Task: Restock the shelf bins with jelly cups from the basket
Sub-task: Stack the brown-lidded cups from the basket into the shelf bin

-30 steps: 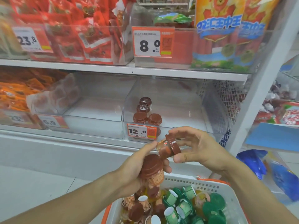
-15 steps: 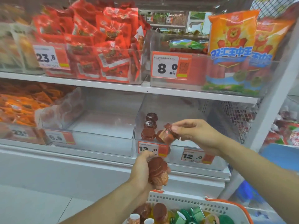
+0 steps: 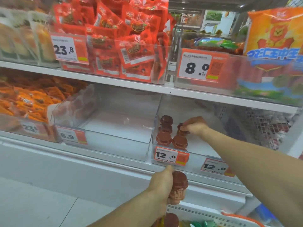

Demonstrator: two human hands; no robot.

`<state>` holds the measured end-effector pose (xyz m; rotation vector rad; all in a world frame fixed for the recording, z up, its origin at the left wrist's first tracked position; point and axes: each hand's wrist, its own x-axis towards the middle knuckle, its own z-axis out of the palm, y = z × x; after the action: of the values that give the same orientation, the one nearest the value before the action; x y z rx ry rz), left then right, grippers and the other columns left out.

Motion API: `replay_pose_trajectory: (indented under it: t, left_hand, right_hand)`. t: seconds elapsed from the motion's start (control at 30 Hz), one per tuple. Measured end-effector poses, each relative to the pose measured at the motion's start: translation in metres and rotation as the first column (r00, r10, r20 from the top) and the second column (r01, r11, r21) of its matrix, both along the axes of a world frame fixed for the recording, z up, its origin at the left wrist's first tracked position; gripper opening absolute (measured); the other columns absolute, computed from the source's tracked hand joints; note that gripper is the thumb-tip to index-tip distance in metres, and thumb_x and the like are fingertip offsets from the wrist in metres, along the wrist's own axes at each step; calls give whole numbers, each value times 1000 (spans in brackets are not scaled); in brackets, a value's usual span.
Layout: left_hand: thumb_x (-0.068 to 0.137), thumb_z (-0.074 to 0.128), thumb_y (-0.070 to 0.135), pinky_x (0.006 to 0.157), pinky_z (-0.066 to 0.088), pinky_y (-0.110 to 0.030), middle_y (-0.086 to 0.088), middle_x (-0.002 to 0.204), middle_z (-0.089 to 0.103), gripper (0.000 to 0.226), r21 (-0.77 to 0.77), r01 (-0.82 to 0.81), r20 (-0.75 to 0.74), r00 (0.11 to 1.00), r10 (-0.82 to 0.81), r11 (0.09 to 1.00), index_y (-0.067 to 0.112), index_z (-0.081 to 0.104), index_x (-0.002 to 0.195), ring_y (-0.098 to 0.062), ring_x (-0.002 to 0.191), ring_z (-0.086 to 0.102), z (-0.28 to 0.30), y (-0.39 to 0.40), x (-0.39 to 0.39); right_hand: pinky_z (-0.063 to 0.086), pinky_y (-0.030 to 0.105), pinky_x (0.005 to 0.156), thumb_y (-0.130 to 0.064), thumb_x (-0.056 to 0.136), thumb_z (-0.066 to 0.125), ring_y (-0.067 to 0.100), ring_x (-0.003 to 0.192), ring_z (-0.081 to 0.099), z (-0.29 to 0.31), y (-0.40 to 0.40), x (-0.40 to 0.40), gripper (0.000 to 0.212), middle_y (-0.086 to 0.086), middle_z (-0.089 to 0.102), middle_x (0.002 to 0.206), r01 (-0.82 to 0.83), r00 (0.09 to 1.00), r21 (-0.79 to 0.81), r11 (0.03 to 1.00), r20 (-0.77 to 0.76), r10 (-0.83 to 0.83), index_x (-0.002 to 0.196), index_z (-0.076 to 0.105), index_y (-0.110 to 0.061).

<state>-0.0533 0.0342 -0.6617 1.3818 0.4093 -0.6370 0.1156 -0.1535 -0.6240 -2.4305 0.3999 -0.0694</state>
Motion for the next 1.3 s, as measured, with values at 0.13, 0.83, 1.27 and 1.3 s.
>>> replay_pose_trajectory:
  t: [0.13, 0.83, 1.27, 1.3]
  left_hand:
    - [96, 52, 39, 46, 47, -24, -15, 83, 74, 35, -34, -5, 8, 1000, 6, 999, 9, 70, 99, -26, 58, 64, 0, 3, 5]
    - [93, 59, 23, 53, 51, -28, -8, 65, 66, 17, -222, -96, 76, 990, 115, 970, 10, 69, 88, -21, 60, 59, 33, 18, 9]
    - [89, 66, 28, 82, 60, -47, -15, 96, 76, 27, -320, -15, 132, 989, 60, 947, 7, 75, 103, -29, 94, 73, 56, 8, 14]
    - [91, 60, 31, 84, 59, -50, -18, 99, 75, 32, -362, -33, 115, 990, 79, 932, 5, 74, 104, -33, 96, 72, 60, 8, 14]
  right_hand:
    - [52, 37, 97, -31, 74, 86, 23, 104, 66, 1, 7, 2, 30, 3, 73, 109, -38, 999, -48, 998, -28, 37, 98, 77, -15]
    - [44, 20, 61, -27, 99, 58, 12, 66, 63, 33, 15, -67, 23, 1, 71, 80, -277, 939, 166, 946, 255, 230, 89, 71, -11]
    - [54, 32, 73, -30, 79, 82, 16, 78, 61, 54, 26, -135, 33, 8, 74, 98, -681, 728, 234, 694, 116, 676, 108, 74, -17]
    - [52, 31, 70, -27, 80, 82, 19, 78, 61, 55, 22, -134, 32, 12, 74, 99, -661, 742, 305, 685, 133, 657, 109, 74, -14]
